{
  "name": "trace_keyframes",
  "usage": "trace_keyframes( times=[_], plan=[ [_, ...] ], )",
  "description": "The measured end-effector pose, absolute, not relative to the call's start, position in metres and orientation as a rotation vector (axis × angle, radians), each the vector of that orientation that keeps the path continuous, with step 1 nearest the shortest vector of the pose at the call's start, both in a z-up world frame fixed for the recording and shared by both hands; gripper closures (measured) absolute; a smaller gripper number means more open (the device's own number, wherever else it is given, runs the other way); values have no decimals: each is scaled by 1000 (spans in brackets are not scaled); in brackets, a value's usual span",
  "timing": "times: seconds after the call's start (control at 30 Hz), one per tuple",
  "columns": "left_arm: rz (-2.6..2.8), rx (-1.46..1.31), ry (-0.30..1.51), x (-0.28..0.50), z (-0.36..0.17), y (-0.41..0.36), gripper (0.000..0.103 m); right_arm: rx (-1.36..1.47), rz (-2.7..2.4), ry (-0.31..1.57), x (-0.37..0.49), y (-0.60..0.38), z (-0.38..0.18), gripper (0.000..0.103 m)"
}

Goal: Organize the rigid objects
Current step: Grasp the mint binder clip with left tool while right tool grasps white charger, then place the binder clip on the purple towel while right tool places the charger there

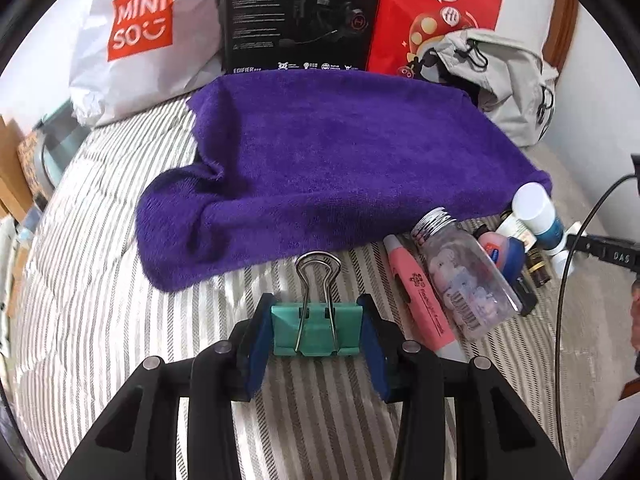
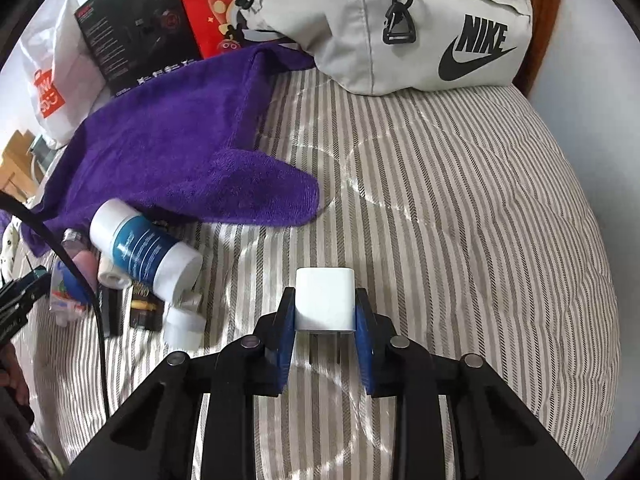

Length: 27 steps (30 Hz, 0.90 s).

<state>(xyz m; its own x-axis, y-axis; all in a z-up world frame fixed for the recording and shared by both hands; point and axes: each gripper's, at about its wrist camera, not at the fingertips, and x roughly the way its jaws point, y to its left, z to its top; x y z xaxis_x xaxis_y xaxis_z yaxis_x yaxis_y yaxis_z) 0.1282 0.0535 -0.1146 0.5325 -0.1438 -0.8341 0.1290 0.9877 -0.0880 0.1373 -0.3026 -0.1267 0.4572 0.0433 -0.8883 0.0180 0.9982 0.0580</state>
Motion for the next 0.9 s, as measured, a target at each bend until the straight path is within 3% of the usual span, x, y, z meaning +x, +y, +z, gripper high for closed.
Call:
trace_keyframes(
  times=[0.33,0.9],
  plan=[
    [-137,-65,980,124,-93,74,64,65,86,1060,129,-297,-101,76],
    [-164,0,878,171,-33,65,64,43,219,957,195,-259,-60,76]
  ],
)
